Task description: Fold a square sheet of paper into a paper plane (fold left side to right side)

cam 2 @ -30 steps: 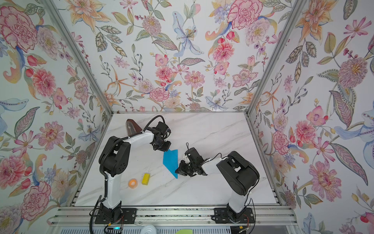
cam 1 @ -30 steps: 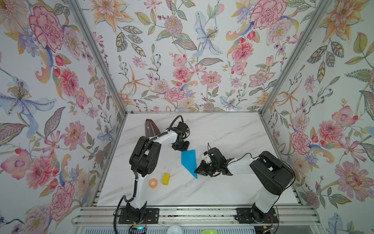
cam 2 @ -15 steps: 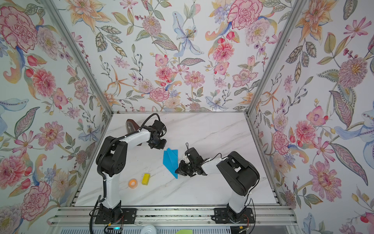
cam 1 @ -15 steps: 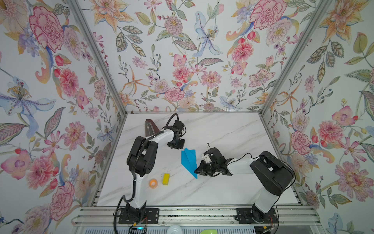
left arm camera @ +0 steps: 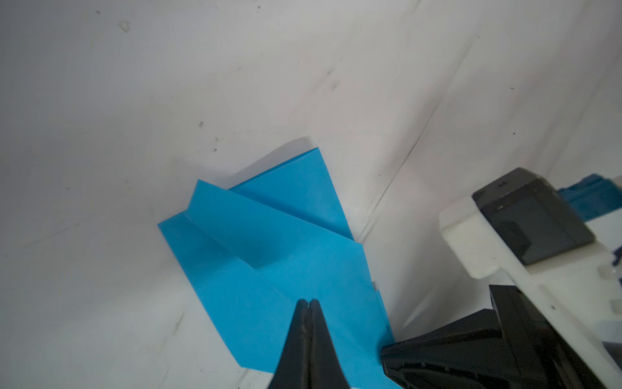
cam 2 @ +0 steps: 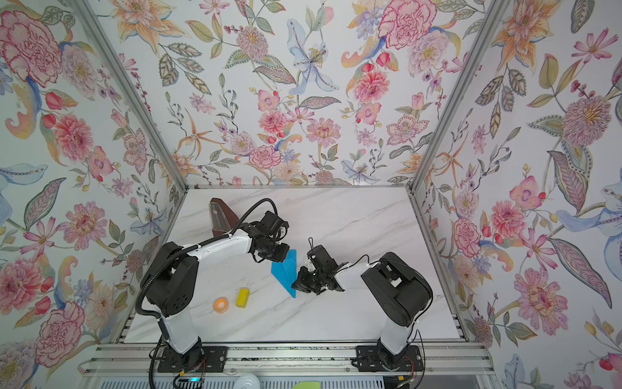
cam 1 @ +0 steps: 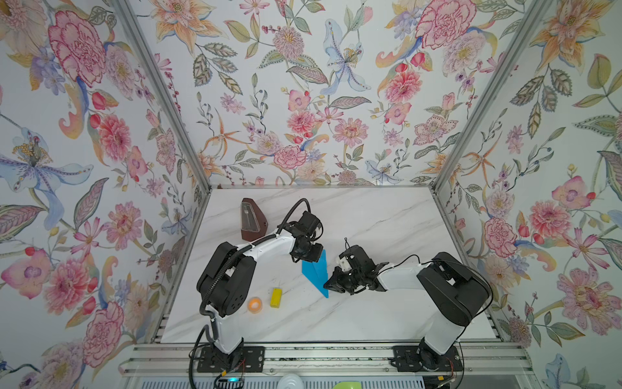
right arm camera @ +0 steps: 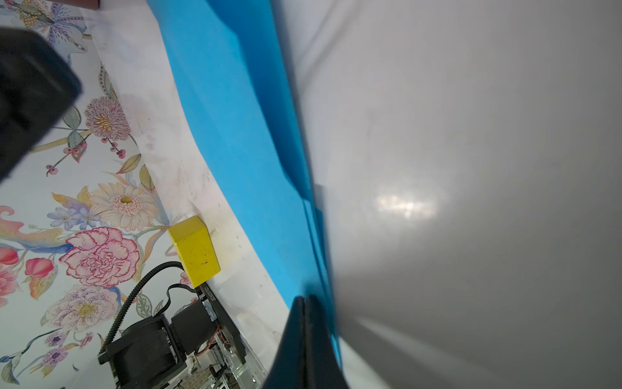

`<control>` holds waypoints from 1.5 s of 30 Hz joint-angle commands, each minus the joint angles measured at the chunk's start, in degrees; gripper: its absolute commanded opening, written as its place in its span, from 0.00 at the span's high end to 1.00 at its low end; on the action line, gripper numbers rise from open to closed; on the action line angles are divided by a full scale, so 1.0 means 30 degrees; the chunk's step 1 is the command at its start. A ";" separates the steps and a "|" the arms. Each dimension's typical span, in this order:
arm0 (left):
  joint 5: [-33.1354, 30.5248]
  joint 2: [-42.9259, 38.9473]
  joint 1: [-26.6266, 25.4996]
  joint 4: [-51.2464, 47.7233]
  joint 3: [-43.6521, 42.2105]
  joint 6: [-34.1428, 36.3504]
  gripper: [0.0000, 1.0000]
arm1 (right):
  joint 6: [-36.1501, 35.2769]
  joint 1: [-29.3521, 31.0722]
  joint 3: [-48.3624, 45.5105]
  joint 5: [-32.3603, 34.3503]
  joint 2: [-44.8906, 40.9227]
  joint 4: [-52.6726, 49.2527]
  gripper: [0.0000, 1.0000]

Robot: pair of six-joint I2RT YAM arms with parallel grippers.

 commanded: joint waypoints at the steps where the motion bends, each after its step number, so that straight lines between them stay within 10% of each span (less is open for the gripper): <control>1: 0.0572 0.0705 -0.0112 0.0907 -0.0632 -0.0812 1.00 | -0.0362 -0.0145 -0.0110 -0.0032 -0.0895 -0.0553 0.93; 16: 0.0303 0.0858 -0.0331 0.1299 -0.1694 -0.0779 1.00 | -0.1574 -0.2692 -0.0562 -0.1047 -0.0880 0.0628 0.75; 45: 0.1658 -0.0922 -0.0295 0.2269 -0.1927 -0.1078 1.00 | -0.0608 -0.3450 -0.0148 -0.2826 0.1740 0.4281 1.00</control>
